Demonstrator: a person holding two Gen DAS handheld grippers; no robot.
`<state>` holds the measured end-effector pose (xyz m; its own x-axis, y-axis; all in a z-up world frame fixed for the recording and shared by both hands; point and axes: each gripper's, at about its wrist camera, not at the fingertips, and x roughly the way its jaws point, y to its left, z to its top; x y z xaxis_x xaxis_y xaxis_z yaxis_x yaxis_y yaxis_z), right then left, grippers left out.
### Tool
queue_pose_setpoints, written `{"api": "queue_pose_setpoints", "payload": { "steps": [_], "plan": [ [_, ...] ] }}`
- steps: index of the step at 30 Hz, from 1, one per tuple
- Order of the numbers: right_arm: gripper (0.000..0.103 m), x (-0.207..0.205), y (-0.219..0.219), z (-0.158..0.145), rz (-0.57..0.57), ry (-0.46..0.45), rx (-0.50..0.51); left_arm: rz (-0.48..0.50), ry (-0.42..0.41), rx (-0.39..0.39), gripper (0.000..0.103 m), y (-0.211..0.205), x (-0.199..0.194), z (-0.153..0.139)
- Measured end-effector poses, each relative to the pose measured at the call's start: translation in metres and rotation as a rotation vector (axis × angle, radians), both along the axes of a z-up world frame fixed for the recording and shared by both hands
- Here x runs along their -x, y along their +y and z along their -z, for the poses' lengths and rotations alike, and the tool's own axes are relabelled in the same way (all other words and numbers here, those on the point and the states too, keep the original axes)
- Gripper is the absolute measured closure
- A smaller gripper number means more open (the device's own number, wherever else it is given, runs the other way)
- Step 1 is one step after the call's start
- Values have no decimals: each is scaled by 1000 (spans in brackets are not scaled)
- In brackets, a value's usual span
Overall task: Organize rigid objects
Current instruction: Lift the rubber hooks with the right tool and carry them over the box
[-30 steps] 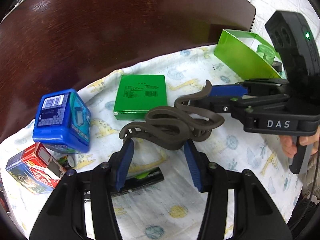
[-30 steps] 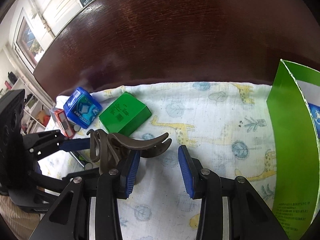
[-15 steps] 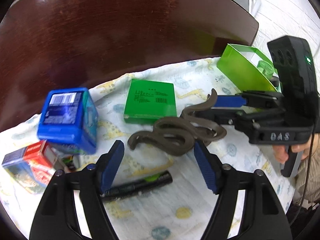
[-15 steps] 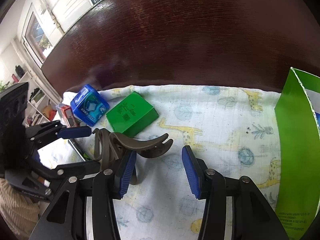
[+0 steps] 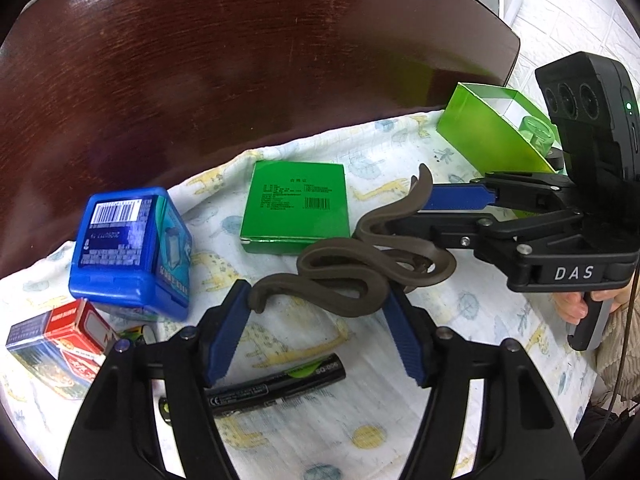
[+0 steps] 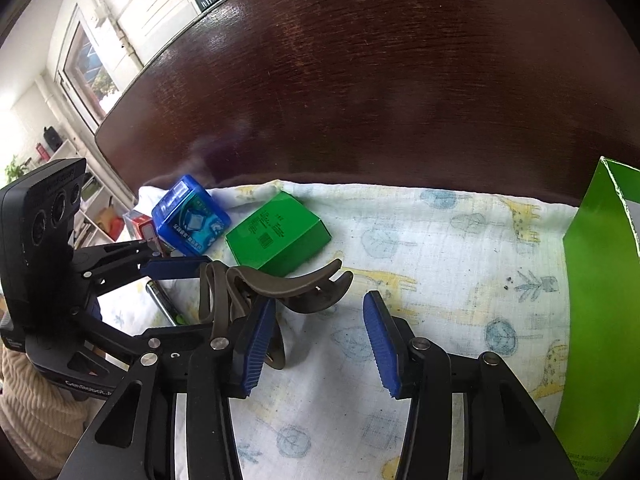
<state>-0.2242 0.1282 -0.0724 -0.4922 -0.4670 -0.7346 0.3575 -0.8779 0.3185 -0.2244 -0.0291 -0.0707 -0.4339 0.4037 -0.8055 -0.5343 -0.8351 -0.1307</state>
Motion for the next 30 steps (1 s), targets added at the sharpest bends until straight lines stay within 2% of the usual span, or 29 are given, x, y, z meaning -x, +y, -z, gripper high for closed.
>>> {"api": "queue_pose_setpoints", "payload": {
  "steps": [4,9,17,23,27,30],
  "plan": [
    [63,-7,-1,-3,-28,-12,18,21,8,34,38,4,-10,-5],
    [63,-36,1,-11,-50,4,-4,72,49,71,38,13,-38,-15],
    [63,-97,22,-15,-17,-14,4,186,76,113,38,44,-92,-17],
    [63,-132,37,5,-16,-67,-7,220,10,99,37,56,-113,6],
    [62,-139,42,9,7,-44,-26,207,-24,70,37,56,-116,13],
    [52,-139,38,8,-1,5,-92,197,-27,65,37,58,-115,14]
  ]
}}
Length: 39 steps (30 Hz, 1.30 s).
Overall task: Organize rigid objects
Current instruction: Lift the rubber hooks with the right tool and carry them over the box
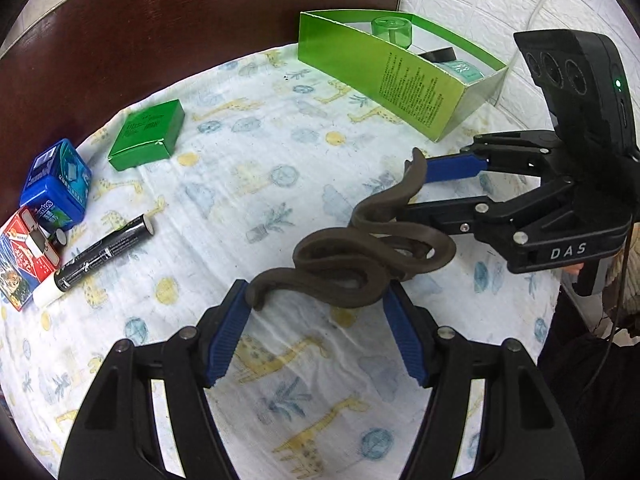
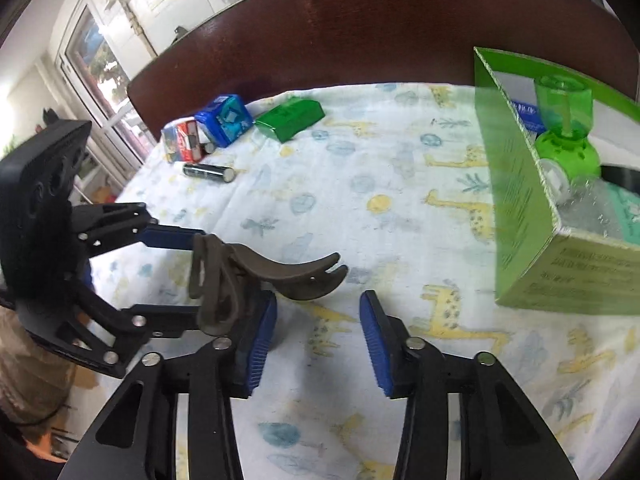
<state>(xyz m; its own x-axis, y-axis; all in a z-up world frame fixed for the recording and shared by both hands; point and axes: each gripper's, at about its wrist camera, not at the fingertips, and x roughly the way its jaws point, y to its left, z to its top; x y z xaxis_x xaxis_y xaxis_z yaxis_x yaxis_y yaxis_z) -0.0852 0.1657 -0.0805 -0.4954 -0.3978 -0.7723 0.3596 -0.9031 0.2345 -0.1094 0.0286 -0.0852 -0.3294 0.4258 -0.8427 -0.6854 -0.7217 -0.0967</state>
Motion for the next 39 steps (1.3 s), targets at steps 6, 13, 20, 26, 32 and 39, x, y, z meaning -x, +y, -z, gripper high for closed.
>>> {"api": "queue_pose_setpoints", "payload": {
  "steps": [6,13,20,26,32,39],
  "plan": [
    [51,3,-8,-2,-92,73,-41,-6,-6,10,37,-1,2,-2],
    [64,-1,-5,-9,-95,82,-31,-5,18,-5,38,0,3,-19],
    [64,-4,9,-33,-55,117,-25,31,89,15,38,18,2,-46],
    [64,-10,34,-61,-2,170,-15,74,165,12,38,44,-3,-73],
    [64,-14,66,-90,82,219,-16,124,244,6,38,79,-2,-102],
    [64,-19,114,-108,190,273,-13,187,272,-13,38,125,12,-120]
  ]
}}
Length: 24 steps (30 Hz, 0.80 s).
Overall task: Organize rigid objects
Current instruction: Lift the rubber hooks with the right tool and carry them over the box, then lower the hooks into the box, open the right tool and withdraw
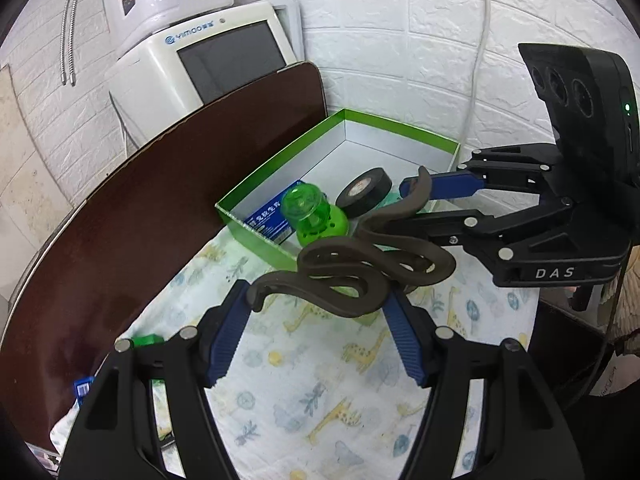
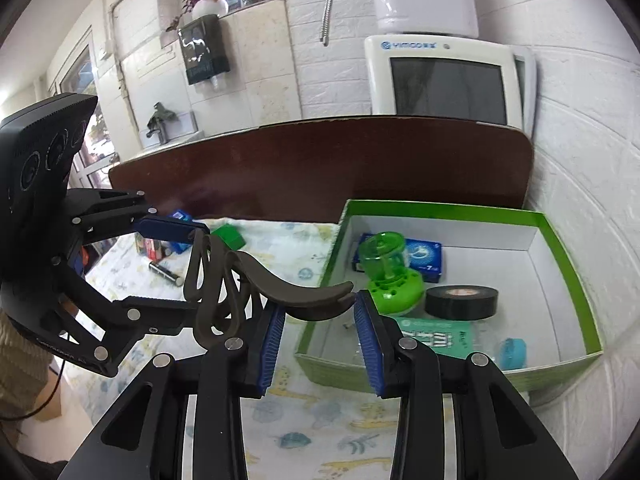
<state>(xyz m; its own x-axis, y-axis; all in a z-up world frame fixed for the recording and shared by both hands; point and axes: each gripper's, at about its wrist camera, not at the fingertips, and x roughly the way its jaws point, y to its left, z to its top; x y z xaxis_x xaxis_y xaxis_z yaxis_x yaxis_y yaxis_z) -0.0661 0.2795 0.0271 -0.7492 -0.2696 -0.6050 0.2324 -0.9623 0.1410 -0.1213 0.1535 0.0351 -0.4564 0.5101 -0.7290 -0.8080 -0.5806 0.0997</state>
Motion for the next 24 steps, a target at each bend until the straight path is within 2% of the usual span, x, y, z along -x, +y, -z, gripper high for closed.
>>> {"api": "queue_pose_setpoints", "payload": {
  "steps": [6,14,24],
  "plan": [
    [64,8,43,-1,70,2,56,26,-7,-2,38,34,24,-4],
    [64,32,84,7,160,-8,64,30,-48,4,38,75,63,3],
    [65,70,114,31,248,-60,87,4,-64,89,38,113,102,22]
  ]
}}
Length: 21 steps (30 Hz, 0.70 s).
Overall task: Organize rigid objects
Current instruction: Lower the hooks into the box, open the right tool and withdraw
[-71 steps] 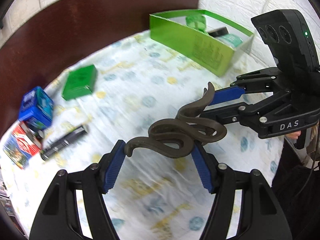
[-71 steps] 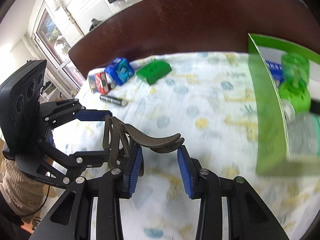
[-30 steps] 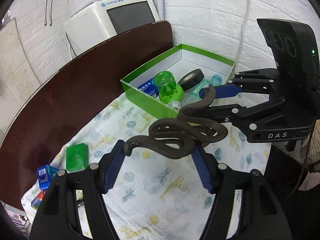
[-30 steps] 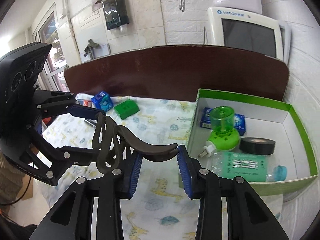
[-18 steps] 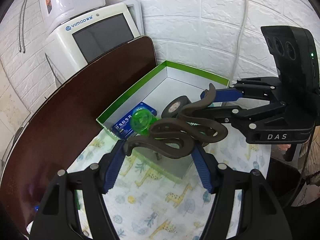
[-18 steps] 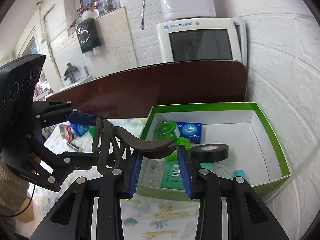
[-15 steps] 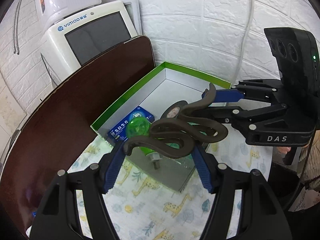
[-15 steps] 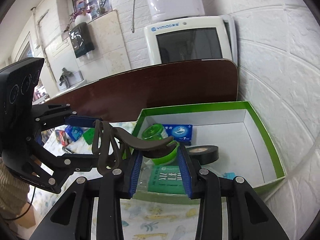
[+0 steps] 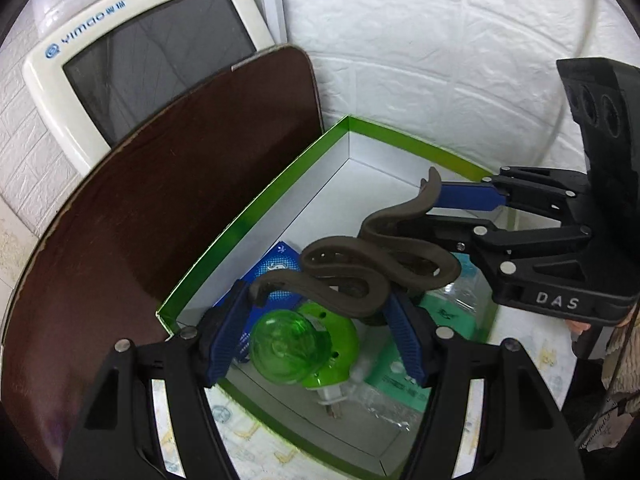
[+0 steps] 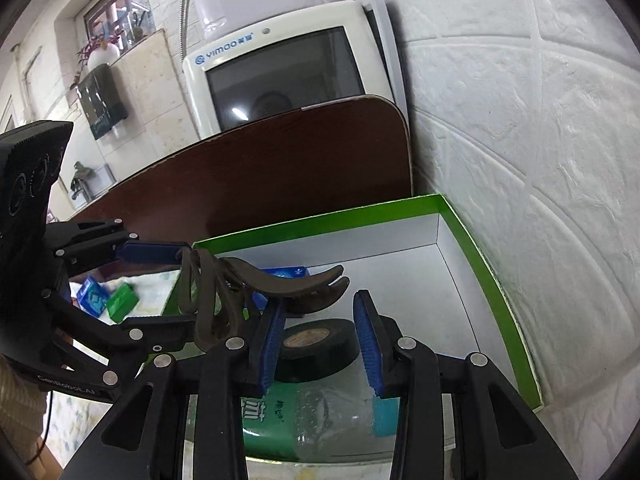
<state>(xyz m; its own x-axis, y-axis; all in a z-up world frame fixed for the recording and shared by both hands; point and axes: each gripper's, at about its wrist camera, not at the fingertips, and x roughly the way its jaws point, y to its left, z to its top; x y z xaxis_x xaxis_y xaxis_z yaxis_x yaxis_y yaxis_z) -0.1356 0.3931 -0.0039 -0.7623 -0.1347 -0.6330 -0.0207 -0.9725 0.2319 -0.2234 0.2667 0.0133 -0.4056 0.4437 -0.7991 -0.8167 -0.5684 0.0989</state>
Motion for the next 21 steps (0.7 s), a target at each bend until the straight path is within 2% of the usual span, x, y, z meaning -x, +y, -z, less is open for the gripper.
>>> {"api": "queue_pose_setpoints", "payload": {
  "steps": [4,7,15,21],
  "plan": [
    [65,10,2,13,16,-31,5,-28,-24,22,38,6,11,11],
    [65,12,3,16,31,-34,4,-43,-60,6,38,5,17,14],
    [64,11,4,18,80,-54,-22,-37,-46,57,36,3,5,20],
    [64,-4,3,6,137,-16,-31,-60,-27,7,36,-15,-8,2]
  ]
}}
